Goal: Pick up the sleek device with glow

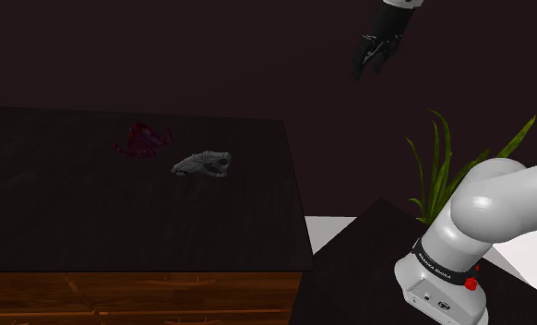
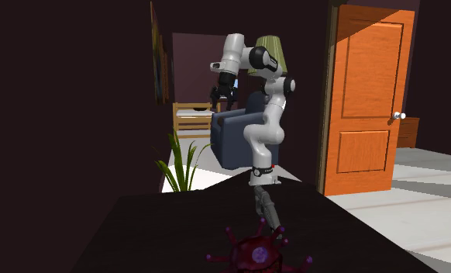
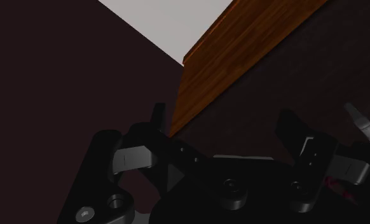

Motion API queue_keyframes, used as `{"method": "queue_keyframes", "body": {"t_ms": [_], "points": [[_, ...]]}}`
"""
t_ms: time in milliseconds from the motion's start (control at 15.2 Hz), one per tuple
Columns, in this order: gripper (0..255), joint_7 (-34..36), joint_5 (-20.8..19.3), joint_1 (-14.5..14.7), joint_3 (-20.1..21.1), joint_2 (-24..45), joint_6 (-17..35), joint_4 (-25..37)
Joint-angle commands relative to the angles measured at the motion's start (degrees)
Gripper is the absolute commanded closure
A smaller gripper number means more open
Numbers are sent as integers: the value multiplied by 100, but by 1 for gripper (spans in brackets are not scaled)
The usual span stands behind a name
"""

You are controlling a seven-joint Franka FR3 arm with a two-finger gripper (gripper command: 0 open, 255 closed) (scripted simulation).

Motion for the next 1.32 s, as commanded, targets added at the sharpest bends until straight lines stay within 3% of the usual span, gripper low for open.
{"method": "queue_keyframes", "body": {"t_ms": [0, 594, 1254], "points": [[0, 0, 0, 0, 0, 0, 0, 0], [0, -632, 256, 509, 125, 1748, 701, 690], [0, -1329, 487, 977, 421, 3646, 1045, 1836]]}}
